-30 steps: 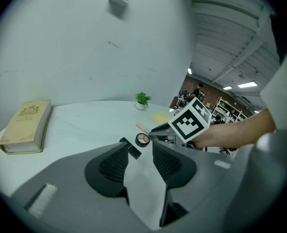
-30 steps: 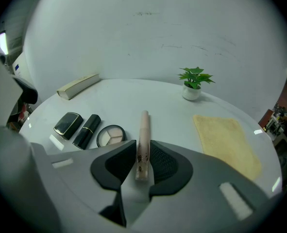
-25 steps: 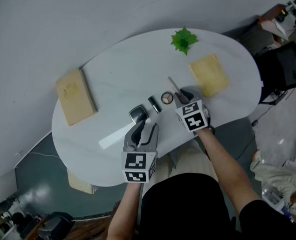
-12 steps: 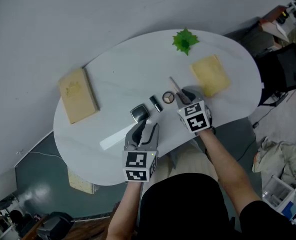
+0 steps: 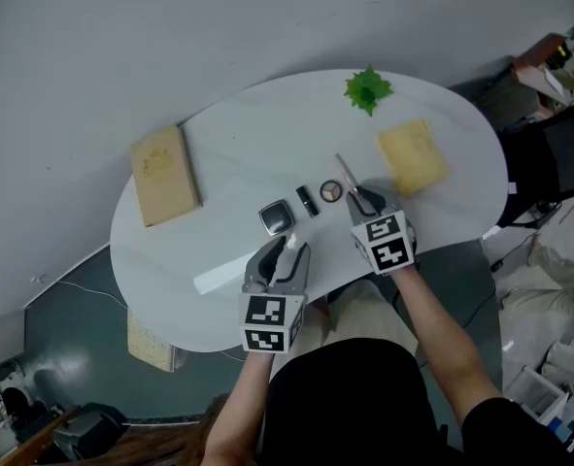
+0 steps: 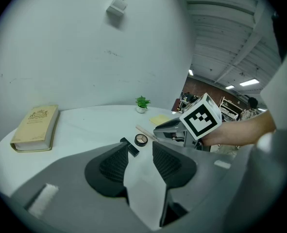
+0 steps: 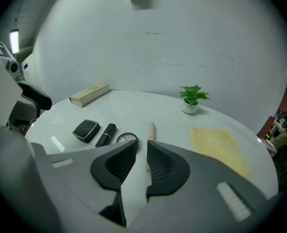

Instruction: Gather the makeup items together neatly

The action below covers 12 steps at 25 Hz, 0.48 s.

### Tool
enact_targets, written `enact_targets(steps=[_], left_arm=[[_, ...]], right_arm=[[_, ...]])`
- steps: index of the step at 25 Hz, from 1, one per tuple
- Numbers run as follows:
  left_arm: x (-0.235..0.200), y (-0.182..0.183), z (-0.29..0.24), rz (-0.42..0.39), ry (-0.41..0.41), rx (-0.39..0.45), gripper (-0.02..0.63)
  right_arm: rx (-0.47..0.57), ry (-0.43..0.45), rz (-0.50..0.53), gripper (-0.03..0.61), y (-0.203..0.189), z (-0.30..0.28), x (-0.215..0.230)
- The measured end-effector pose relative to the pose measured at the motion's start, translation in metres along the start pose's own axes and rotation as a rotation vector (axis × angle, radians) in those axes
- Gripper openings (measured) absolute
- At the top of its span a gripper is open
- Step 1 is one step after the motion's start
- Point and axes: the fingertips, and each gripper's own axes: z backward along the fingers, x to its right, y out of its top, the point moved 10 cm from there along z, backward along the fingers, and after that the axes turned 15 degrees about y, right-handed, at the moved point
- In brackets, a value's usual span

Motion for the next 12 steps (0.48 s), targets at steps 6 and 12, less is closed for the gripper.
enact_targets(steps=[6, 12], left_arm=[[0.017, -0.005, 0.019, 0.012, 0.037, 0.009, 0.153], [0.043, -0.008, 0.041, 0.04, 0.091, 0.039, 0.152]], right_arm=[[0.015, 0.048, 0.036, 0.075, -0.007, 0.024, -0.011], [0.041, 0.096, 0.086, 0.061, -0.015, 0.056, -0.02]])
